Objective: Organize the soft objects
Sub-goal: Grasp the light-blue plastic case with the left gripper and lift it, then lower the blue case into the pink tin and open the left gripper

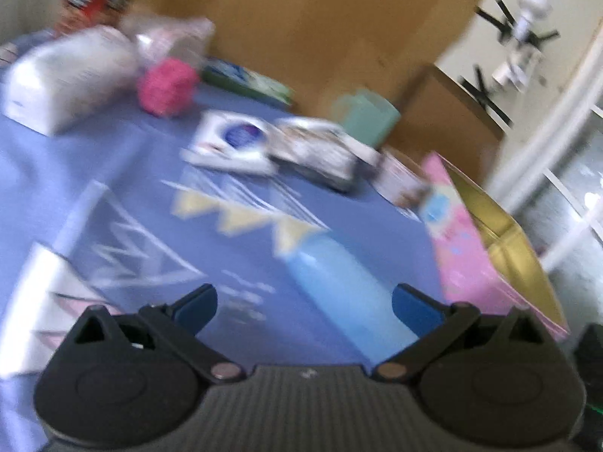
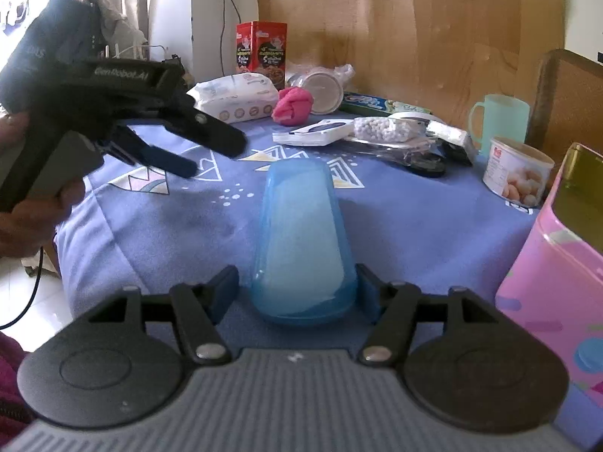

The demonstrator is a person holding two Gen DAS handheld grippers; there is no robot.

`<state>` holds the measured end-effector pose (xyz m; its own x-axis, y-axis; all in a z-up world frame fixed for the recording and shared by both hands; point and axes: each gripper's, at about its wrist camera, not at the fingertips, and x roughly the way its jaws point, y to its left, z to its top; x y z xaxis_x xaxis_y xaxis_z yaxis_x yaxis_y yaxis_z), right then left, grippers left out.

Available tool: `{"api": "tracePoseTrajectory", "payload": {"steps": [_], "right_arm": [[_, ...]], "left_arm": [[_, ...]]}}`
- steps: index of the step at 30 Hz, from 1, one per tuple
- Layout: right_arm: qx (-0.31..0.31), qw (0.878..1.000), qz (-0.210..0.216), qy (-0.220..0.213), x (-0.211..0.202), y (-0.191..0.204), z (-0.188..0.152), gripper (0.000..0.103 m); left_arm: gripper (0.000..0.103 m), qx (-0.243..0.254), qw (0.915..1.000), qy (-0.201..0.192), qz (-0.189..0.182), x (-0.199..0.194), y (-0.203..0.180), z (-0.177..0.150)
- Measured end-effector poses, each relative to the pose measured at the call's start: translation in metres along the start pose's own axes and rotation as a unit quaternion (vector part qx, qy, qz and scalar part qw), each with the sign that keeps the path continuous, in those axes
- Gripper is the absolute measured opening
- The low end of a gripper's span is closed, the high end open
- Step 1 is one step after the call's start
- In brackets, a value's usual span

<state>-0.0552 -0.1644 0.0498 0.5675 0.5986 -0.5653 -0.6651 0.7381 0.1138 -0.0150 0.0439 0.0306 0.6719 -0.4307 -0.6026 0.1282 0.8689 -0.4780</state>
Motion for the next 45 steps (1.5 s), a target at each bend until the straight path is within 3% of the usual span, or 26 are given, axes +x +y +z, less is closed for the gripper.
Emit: {"api": "tracePoseTrajectory", "payload": {"steps": [4,5,6,7,12,16,20,26,31,37,39,45], "right_arm": [[0.004,1.000,0.001,0.000,-0.001,-0.001,-0.001,0.069],[0.003,1.000,0.000,0.000,-0.001,0.000,-0.001,0.068],[0.001,1.000,-0.003,-0.002,-0.001,0.000,-0.001,0.060],[0.000,1.000,-0.005,-0.004,-0.002,0.000,-0.002,0.056],[-0.002,0.998,-0.037,-0.048,-0.016,0.002,-0.005,0.055],[-0.005,0.989,-0.101,-0.110,-0.046,-0.005,-0.001,0.055],[0.010,0.972,-0.176,-0.154,-0.079,-0.027,0.001,0.055],[0.076,0.950,-0.259,-0.157,-0.107,-0.074,-0.009,0.055],[0.123,0.945,-0.273,-0.133,-0.109,-0.114,-0.017,0.056],[0.141,0.941,-0.287,-0.114,-0.092,-0.141,-0.011,0.057],[0.143,0.934,-0.306,-0.119,-0.088,-0.140,-0.014,0.067],[0.150,0.928,-0.309,-0.141,-0.098,-0.131,-0.023,0.068]], "left_arm": [[0.096,0.014,0.9992,0.033,-0.020,0.025,-0.022,-0.008],[0.094,0.028,0.9992,0.025,-0.012,0.027,-0.026,-0.010],[0.086,0.042,0.9988,0.024,-0.004,0.031,-0.030,-0.011],[0.085,0.048,0.9987,0.018,-0.001,0.033,-0.034,-0.013],[0.081,0.028,0.9990,0.016,-0.030,0.031,-0.046,-0.002],[0.081,0.083,0.9946,-0.009,-0.061,0.032,-0.090,0.021],[0.081,0.142,0.9843,-0.018,-0.103,0.047,-0.151,0.036],[0.081,0.200,0.9691,0.013,-0.144,0.100,-0.222,0.040],[0.081,0.208,0.9673,0.038,-0.140,0.137,-0.245,0.040],[0.084,0.220,0.9684,0.038,-0.111,0.166,-0.259,0.043],[0.085,0.233,0.9674,0.028,-0.096,0.166,-0.263,0.041],[0.086,0.252,0.9644,0.007,-0.079,0.154,-0.264,0.037]]}}
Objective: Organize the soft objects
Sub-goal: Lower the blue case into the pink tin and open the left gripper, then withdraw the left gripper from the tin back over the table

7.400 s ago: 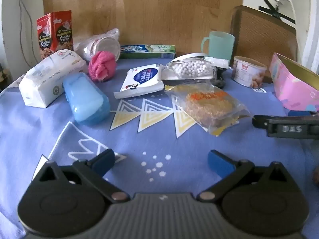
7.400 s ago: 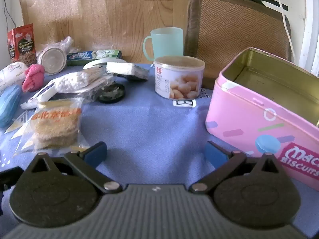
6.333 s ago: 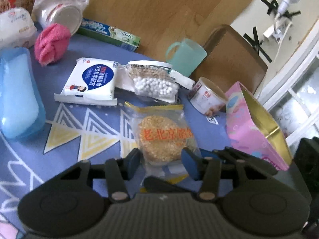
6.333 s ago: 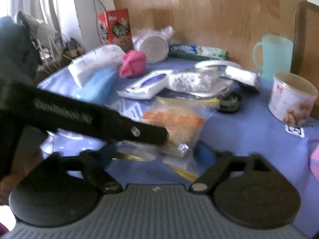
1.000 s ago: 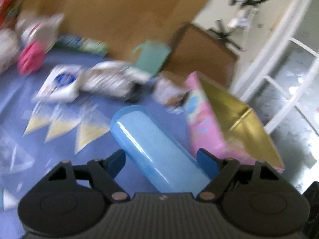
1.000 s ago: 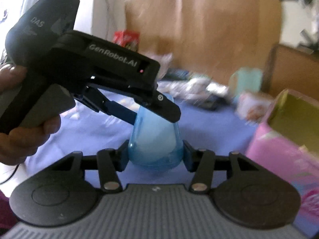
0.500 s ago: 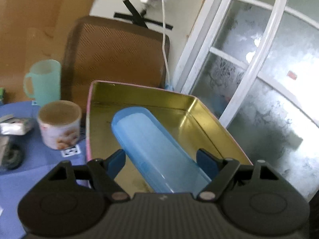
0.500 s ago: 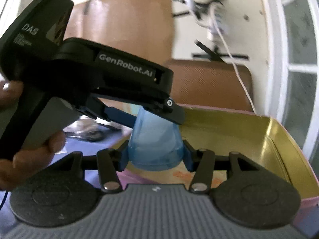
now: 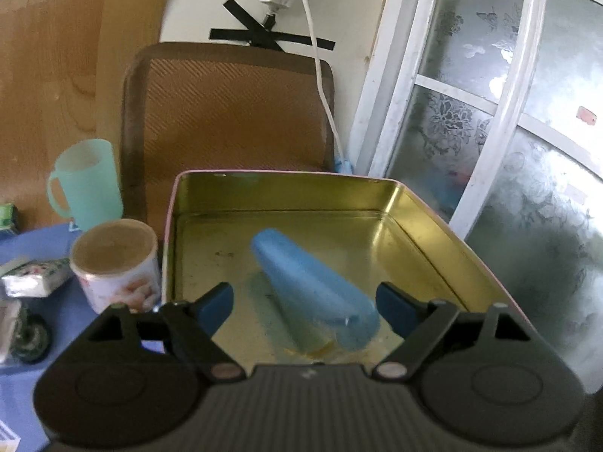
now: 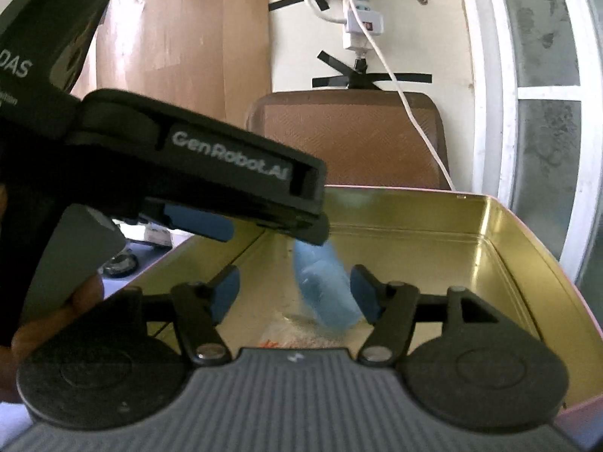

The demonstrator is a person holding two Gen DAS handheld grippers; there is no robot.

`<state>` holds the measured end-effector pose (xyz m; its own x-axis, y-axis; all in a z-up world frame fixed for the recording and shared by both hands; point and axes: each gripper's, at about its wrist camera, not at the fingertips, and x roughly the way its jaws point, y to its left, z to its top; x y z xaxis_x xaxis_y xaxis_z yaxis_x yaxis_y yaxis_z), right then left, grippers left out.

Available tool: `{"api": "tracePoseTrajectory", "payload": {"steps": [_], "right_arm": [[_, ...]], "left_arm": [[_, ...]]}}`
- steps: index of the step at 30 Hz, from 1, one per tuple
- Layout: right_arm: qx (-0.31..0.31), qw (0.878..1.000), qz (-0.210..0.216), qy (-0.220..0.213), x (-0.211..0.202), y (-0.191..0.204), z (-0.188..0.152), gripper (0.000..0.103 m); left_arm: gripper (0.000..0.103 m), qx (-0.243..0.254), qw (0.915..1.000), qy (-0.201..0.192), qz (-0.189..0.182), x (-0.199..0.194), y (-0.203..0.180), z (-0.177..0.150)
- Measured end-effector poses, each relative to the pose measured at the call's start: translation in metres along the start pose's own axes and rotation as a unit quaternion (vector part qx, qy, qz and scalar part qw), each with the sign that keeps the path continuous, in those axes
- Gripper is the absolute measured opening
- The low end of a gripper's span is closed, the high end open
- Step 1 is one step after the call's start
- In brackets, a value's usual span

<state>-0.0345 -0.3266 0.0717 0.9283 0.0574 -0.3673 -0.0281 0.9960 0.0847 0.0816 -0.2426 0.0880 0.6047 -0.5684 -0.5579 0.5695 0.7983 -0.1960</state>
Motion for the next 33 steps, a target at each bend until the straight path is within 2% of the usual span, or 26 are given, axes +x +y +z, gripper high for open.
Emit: {"api": "tracePoseTrajectory", "payload": {"steps": [6,13,24,33], "right_arm": [[0.015,1.000,-0.008,-0.013,-0.017,-0.006,-0.001,0.067],[0.041,0.999,-0.021,-0.016,-0.031,-0.017,-0.004,0.067],[0.168,0.986,0.004,-0.018,-0.032,-0.027,0.000,0.071],[0.172,0.985,0.008,-0.025,-0.041,-0.013,0.002,0.071]], "left_arm": [[0.089,0.000,0.9993,-0.002,0.039,-0.017,0.004,-0.006],[0.092,0.001,0.9985,-0.017,0.052,-0.045,0.015,-0.019],[0.096,0.023,0.9959,-0.036,0.079,-0.082,0.027,-0.054],[0.096,0.047,0.9930,-0.048,0.097,-0.101,0.029,-0.075]]}}
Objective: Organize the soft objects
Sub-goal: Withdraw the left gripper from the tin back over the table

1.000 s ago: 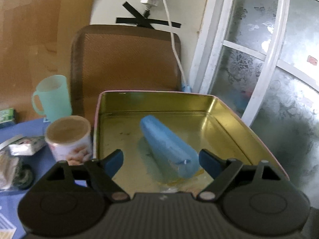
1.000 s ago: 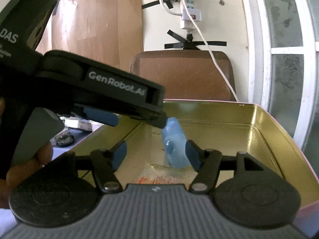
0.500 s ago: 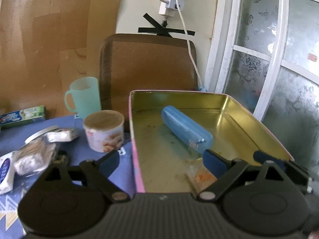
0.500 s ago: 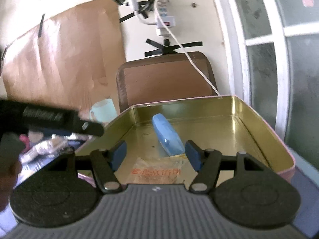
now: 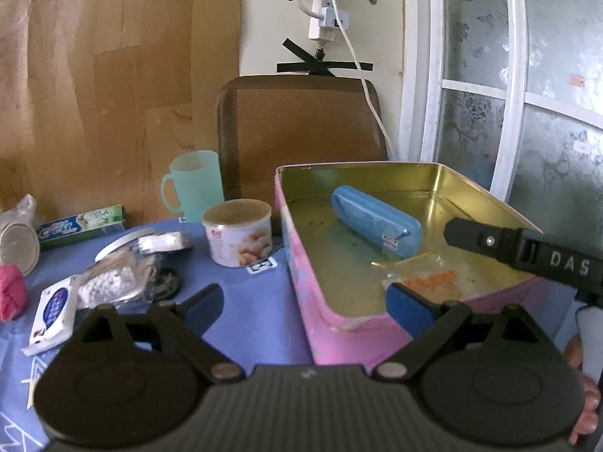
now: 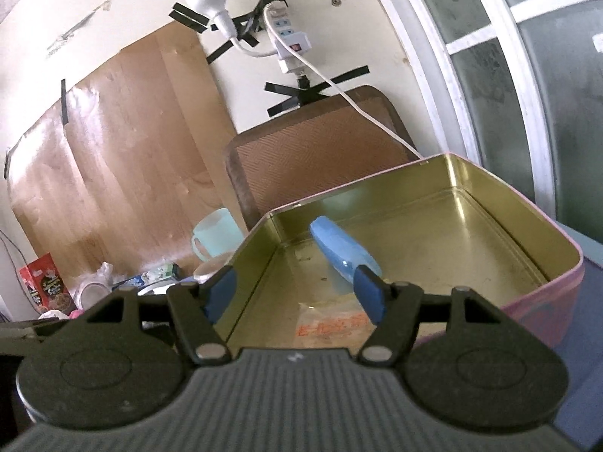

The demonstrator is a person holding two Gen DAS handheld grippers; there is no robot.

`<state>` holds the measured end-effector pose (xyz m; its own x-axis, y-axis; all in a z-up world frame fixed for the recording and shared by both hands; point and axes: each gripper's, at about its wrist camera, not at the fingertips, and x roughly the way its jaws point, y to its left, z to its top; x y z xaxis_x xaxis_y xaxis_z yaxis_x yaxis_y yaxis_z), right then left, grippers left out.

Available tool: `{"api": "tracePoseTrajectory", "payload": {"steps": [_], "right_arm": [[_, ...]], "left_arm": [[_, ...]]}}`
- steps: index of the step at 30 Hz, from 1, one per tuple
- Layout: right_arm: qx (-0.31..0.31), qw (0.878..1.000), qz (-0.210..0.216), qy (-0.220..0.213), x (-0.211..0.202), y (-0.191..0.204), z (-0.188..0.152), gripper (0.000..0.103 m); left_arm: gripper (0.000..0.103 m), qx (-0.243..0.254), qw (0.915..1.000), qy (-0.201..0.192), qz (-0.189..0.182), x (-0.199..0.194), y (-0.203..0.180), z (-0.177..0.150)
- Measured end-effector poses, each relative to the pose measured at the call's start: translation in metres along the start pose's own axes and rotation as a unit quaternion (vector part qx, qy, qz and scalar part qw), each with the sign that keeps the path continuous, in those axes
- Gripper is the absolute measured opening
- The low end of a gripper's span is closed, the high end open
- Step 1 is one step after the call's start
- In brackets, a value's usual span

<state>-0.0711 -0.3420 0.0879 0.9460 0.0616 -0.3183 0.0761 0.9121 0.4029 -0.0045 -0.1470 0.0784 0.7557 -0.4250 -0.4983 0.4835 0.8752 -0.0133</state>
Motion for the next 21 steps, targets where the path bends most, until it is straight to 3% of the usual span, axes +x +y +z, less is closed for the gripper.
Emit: {"api": "tracePoseTrajectory", "payload": {"steps": [21], "right_arm": [[-0.037,0.999,0.012,0.013,0.006,0.039,-0.015,0.071]], "left_arm": [[0.100,-0.049,0.9977,0.005,0.047,-0.014,0.055,-0.032]]}}
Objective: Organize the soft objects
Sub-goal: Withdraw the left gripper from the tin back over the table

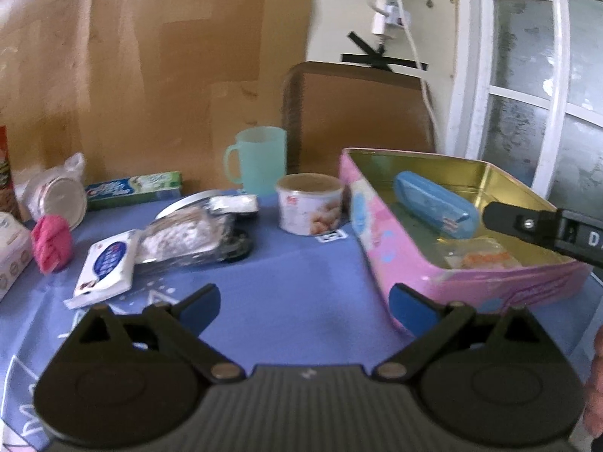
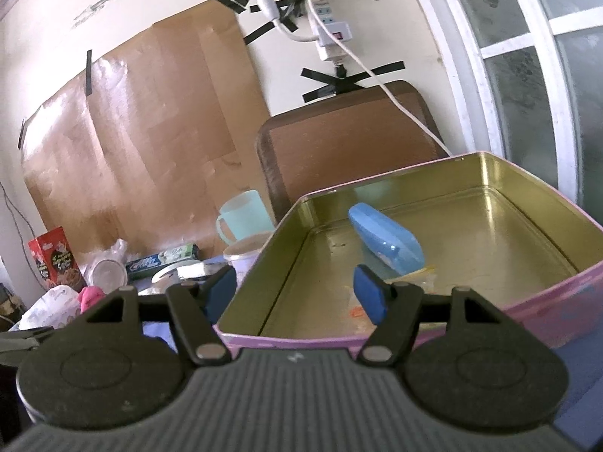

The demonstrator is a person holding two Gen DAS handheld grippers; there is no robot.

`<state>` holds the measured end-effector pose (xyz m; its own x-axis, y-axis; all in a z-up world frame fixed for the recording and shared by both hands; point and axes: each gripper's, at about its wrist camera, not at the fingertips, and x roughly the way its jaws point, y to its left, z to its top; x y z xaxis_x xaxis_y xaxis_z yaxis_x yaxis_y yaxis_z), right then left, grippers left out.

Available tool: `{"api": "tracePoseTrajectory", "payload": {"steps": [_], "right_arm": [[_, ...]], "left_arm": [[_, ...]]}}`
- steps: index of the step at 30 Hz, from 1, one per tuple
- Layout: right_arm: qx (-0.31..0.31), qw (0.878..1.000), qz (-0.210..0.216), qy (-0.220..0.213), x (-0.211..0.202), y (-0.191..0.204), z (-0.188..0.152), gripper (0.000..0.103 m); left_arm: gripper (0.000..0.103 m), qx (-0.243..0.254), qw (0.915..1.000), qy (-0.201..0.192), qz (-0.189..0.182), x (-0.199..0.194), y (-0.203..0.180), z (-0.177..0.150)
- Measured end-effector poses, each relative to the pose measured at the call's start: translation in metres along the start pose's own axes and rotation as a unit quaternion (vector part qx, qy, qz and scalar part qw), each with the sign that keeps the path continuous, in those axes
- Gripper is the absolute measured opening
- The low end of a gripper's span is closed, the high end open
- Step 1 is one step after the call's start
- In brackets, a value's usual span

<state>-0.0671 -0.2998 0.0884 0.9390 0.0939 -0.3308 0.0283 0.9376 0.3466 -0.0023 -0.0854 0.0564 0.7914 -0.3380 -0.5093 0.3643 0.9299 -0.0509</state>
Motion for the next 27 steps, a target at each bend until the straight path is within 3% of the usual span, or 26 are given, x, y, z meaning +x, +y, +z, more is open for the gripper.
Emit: {"api": "tracePoseTrajectory", "payload": {"steps": [15,27], "right_arm": [[-0.075,0.997,0.028,-0.002,0.006,0.050,-0.014,0.071],[-0.156,0.981,0.113,0.031,0.035,0.107,-0.033,0.071]], "left_arm": [[0.100,-0.039,0.9972,0.009,0.064,0.003,0.058,-0.019],[0.100,-0.076,0.9855,0.009,0.151,-0.002,0.120,-0.030]]}}
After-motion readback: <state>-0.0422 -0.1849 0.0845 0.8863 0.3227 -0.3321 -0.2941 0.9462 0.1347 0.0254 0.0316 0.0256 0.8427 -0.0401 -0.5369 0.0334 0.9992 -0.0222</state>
